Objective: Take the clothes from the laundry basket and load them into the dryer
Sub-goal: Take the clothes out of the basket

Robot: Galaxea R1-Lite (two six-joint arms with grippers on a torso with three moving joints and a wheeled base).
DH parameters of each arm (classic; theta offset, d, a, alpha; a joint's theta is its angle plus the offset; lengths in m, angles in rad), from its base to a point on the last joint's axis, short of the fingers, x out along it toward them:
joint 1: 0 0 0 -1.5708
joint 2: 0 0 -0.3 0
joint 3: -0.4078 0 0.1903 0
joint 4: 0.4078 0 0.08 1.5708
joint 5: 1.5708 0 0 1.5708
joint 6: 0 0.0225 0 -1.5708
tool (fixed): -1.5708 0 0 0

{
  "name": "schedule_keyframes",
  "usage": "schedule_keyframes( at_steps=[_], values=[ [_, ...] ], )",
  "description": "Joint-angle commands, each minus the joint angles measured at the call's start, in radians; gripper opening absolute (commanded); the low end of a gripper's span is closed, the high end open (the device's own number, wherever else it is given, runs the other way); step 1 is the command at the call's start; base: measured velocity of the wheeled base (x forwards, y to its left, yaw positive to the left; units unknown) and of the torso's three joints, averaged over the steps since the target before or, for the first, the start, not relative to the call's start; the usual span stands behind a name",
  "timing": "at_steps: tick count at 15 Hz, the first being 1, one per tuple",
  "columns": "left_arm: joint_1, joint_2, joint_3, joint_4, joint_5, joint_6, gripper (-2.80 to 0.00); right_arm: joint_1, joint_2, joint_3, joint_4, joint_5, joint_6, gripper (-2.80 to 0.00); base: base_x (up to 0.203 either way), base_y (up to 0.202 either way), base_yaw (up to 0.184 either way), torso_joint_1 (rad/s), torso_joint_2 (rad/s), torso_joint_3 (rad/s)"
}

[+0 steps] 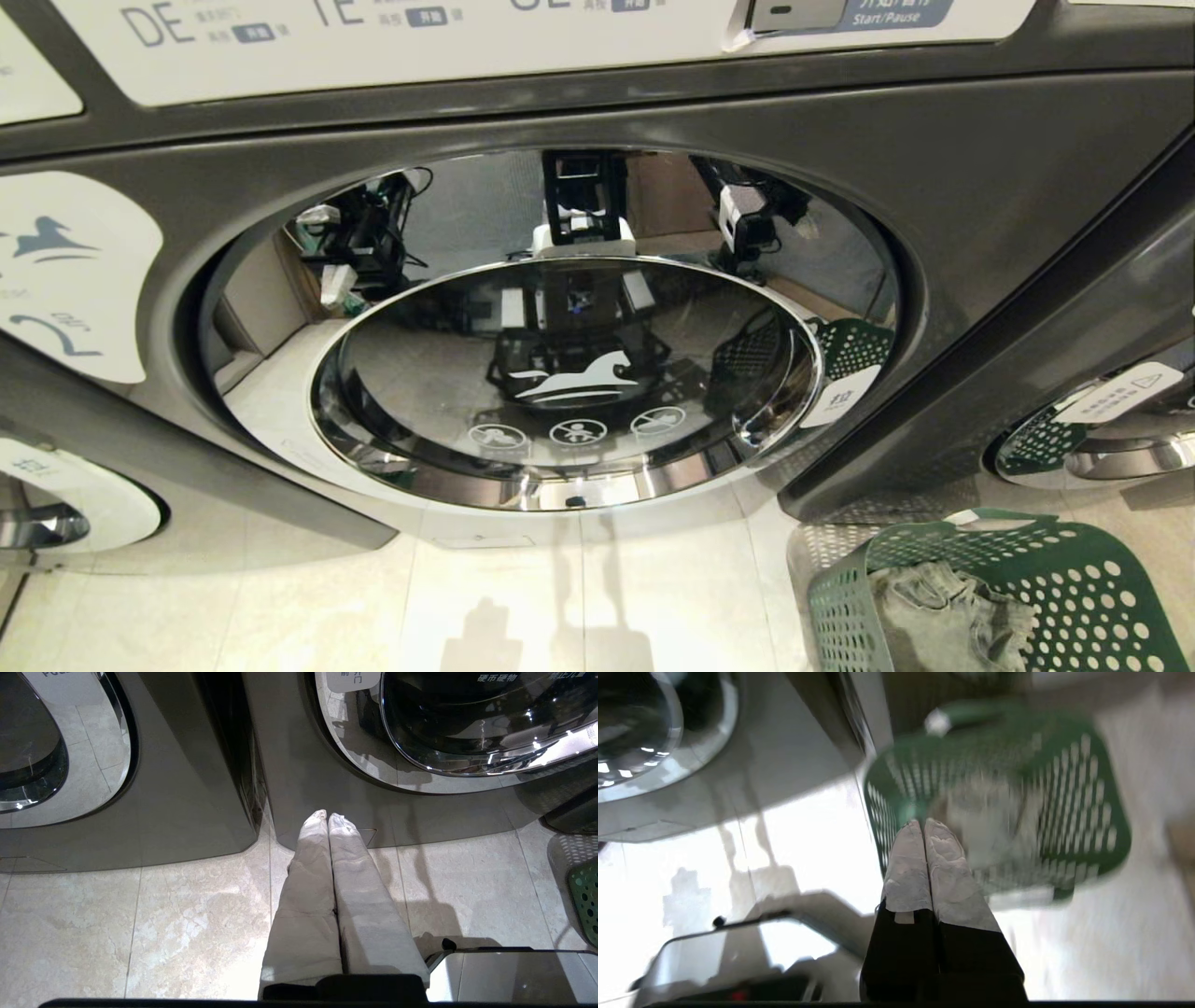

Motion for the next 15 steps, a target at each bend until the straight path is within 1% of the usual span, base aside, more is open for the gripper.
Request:
schedule_keyframes(
  at_steps=[1,3,5,7,8,10,12,15],
  values=[
    [0.001,0.000,0.002,0.000,0.000,0.000,-2.80,-0.001,0.249,0.000,0.019,-0.033,0.086,-2.80,0.000,0.000,0.000,0.000,0.00,0.000],
    [0.001,0.000,0.002,0.000,0.000,0.000,-2.80,-0.003,0.395,0.037,0.033,-0.072,0.142,-2.80,0.000,0.000,0.000,0.000,0.00,0.000],
    [0.001,0.000,0.002,0.000,0.000,0.001,-2.80,-0.014,0.565,0.041,0.013,-0.082,0.212,-2.80,0.000,0.000,0.000,0.000,0.00,0.000],
    [0.001,0.000,0.002,0.000,0.000,0.001,-2.80,-0.022,0.740,0.051,-0.089,-0.086,0.296,-2.80,0.000,0.000,0.000,0.000,0.00,0.000],
    [0.001,0.000,0.002,0.000,0.000,0.003,-2.80,-0.029,0.835,0.058,-0.161,-0.087,0.328,-2.80,0.000,0.000,0.000,0.000,0.00,0.000],
    [0.001,0.000,0.002,0.000,0.000,0.000,-2.80,-0.042,0.992,0.065,-0.294,-0.086,0.362,-2.80,0.000,0.000,0.000,0.000,0.00,0.000],
    [0.001,0.000,0.002,0.000,0.000,0.000,-2.80,-0.065,1.109,0.069,-0.419,-0.087,0.372,-2.80,0.000,0.000,0.000,0.000,0.00,0.000],
    [0.001,0.000,0.002,0.000,0.000,0.000,-2.80,-0.094,1.259,0.071,-0.500,-0.087,0.394,-2.80,0.000,0.000,0.000,0.000,0.00,0.000]
  ],
)
